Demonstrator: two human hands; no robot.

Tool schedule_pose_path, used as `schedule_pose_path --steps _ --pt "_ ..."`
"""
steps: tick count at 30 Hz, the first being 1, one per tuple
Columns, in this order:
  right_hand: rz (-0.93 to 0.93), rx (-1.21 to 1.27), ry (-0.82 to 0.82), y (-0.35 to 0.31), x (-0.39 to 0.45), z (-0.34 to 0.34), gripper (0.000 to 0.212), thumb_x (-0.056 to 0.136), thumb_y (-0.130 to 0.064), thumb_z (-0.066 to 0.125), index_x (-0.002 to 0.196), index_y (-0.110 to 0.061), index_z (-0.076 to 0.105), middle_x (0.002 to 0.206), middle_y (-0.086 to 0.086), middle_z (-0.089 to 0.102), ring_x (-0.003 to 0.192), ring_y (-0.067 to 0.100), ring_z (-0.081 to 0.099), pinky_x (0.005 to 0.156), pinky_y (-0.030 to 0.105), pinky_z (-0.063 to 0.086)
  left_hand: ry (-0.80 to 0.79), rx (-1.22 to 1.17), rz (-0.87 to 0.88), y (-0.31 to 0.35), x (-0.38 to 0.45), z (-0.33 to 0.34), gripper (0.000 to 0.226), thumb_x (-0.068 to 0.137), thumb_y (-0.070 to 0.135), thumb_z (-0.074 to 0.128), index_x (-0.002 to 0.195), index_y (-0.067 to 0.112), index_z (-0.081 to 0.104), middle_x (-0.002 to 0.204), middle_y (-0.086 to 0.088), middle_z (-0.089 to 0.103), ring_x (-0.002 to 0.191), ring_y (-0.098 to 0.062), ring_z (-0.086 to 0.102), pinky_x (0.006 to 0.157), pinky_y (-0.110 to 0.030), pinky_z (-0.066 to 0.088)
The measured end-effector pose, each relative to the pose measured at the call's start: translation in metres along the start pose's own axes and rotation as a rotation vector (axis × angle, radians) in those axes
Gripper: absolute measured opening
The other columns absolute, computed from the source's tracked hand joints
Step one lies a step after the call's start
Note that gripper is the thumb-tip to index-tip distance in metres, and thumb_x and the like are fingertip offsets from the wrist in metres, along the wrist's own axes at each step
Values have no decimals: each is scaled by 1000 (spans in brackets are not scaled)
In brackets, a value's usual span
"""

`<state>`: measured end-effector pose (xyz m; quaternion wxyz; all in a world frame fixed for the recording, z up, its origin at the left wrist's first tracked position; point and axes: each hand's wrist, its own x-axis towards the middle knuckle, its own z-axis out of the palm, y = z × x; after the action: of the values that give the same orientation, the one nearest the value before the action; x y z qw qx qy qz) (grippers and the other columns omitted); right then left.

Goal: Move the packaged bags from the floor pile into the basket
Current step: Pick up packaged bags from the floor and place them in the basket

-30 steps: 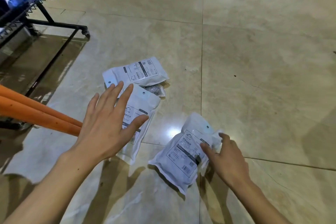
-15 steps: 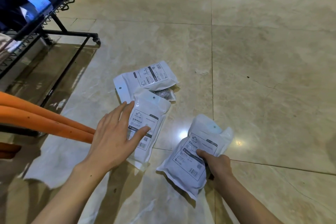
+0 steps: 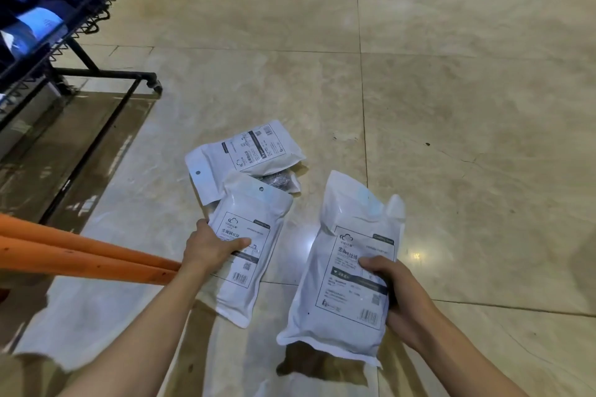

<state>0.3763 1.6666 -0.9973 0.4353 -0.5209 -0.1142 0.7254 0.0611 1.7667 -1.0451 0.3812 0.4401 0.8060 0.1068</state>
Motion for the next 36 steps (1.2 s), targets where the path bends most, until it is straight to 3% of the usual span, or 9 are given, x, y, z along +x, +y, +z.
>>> schedule_pose_path --steps 5,10,14,18,23,26,29,32,36 --pt "-20 4 -8 -14 2 3 41 78 -6 65 118 1 70 113 24 76 88 35 78 71 40 65 6 12 -42 1 2 3 72 66 51 95 112 11 56 110 -7 68 99 -30 64 84 -40 53" --pt "-71 -58 2 -24 3 4 46 77 -5 73 123 -1 70 117 22 76 94 34 78 76 40 65 75 13 59 4 -23 -4 48 68 53 91 97 22 70 100 -5 77 92 -30 71 86 -45 58" --pt "-130 -155 5 -42 -3 8 54 78 -9 74 132 -3 66 126 22 73 112 42 72 98 51 57 -43 -382 131 25 -63 -37 32 76 27 91 103 19 75 94 -3 82 87 -29 78 79 -44 64" --pt "-177 -224 61 -77 -41 23 41 90 -3 64 131 -3 66 122 20 75 110 41 73 97 49 56 -133 -721 185 69 -132 -91 39 73 15 84 110 7 75 97 -12 81 88 -31 80 70 -36 65" --pt "-211 -259 113 -153 -144 72 45 85 -4 66 130 -5 66 119 16 77 107 38 74 94 48 57 -253 -864 216 130 -230 -180 60 48 37 97 101 13 82 105 -18 80 92 -33 79 67 -35 64" --pt "-249 -272 115 -217 -228 119 47 82 -5 67 129 -6 66 118 15 77 106 37 75 89 46 60 -279 -894 228 182 -293 -248 50 52 27 91 100 13 82 106 -18 80 88 -31 80 64 -32 63" --pt "-310 -298 61 -299 -321 177 43 81 -5 68 124 -9 69 112 11 80 99 31 78 76 36 64 -288 -864 277 247 -362 -328 61 50 27 100 106 13 80 107 -16 80 92 -33 79 68 -34 64" --pt "-361 -346 36 -381 -414 231 32 87 3 66 116 -10 72 106 9 81 93 27 79 70 29 63 -276 -855 313 317 -434 -411 48 63 11 90 108 10 76 103 -14 81 87 -30 79 65 -33 64" --pt "-405 -351 48 -467 -525 280 32 90 1 68 121 -8 70 108 8 81 97 27 79 72 28 62 -280 -862 366 395 -523 -498 56 59 20 88 111 9 73 103 -15 80 84 -28 79 63 -32 64"
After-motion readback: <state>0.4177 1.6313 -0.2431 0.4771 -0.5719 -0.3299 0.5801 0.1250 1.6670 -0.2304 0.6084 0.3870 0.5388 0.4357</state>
